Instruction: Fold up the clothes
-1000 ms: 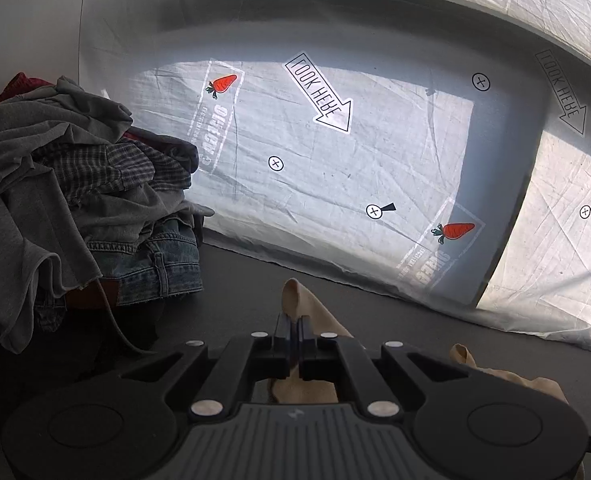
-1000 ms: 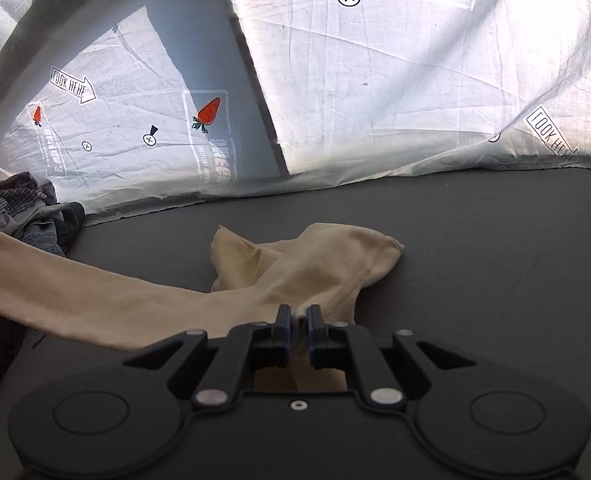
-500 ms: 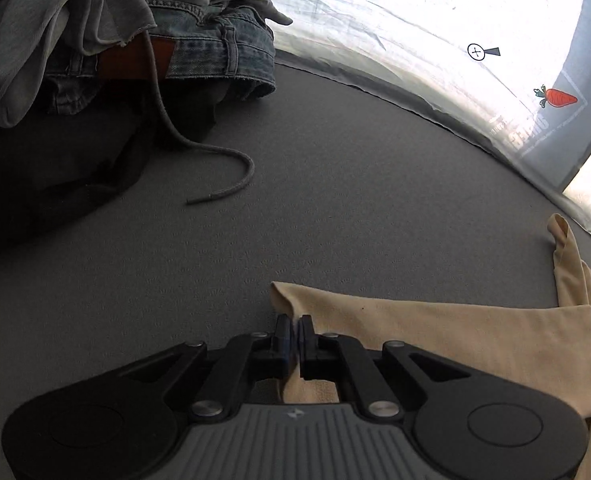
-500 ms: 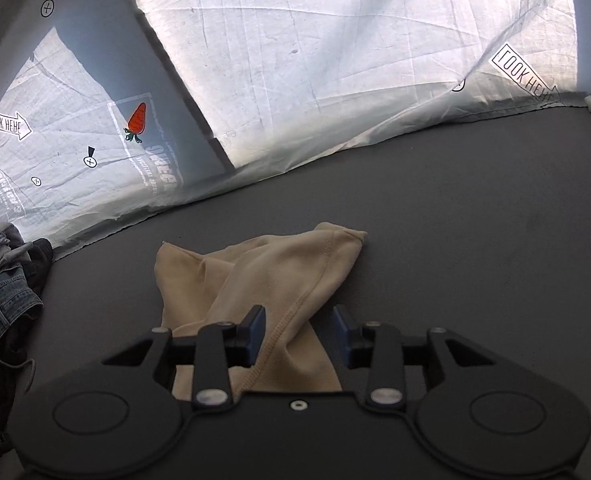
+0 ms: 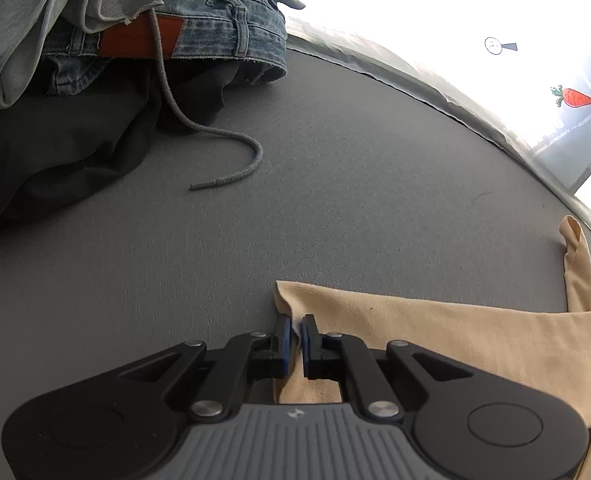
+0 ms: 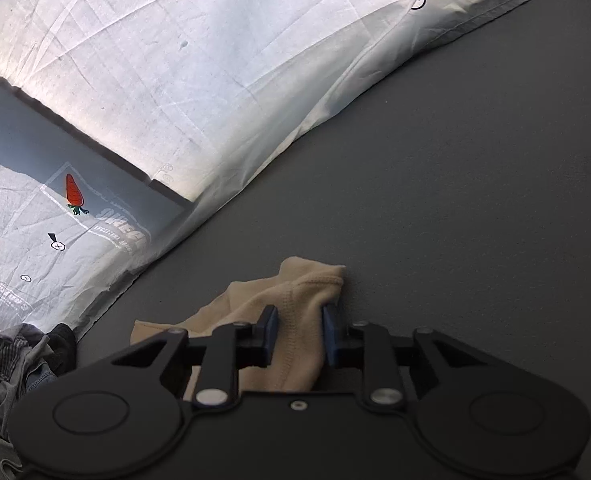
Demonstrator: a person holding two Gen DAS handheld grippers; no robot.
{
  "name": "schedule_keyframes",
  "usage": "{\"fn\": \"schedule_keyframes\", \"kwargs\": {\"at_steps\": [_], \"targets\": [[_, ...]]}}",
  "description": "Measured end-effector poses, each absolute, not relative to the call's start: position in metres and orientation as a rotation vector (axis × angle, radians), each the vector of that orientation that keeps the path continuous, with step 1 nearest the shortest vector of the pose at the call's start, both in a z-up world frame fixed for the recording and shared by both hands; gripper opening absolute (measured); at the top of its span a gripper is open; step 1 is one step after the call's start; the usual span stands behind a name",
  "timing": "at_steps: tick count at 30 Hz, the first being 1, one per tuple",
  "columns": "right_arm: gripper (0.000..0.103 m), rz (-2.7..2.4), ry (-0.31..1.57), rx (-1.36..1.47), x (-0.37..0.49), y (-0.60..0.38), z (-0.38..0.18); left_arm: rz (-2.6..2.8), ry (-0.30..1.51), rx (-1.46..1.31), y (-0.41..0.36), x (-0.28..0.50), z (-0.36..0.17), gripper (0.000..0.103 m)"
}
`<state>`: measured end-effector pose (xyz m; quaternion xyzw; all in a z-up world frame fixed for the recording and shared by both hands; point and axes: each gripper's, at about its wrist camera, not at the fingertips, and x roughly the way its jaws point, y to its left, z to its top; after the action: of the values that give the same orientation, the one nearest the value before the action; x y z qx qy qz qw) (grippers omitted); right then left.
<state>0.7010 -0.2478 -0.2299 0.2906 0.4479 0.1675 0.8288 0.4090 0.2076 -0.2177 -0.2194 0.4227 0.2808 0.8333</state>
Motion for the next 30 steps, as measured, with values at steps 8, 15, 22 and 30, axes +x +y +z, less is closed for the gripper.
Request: {"fn": "schedule_keyframes", "kwargs": {"at_steps": [8, 15, 22, 30], "targets": [[0.003, 0.367, 0.784, 0.41, 0.722, -0.237, -0.195, 0.596, 0.88, -0.485, 0.208, 0.408, -0.218, 0.009], [0.005, 0.319, 0.851, 0.188, 0.734, -0.215, -0.216, 0.596, 0.88, -0.483, 0.207, 0.408, -0.218, 0.01], [0.055, 0.291, 0.812, 0.061, 0.697, -0.223, -0.199, 0.6, 0.87, -0.51, 0.204, 0.412, -0.218, 0.027], [0.082, 0.241, 0.879, 0.128, 0.604, -0.254, -0.198, 0.616, 0.856, -0.411, 0.179, 0.421, -0.221, 0.048]]}}
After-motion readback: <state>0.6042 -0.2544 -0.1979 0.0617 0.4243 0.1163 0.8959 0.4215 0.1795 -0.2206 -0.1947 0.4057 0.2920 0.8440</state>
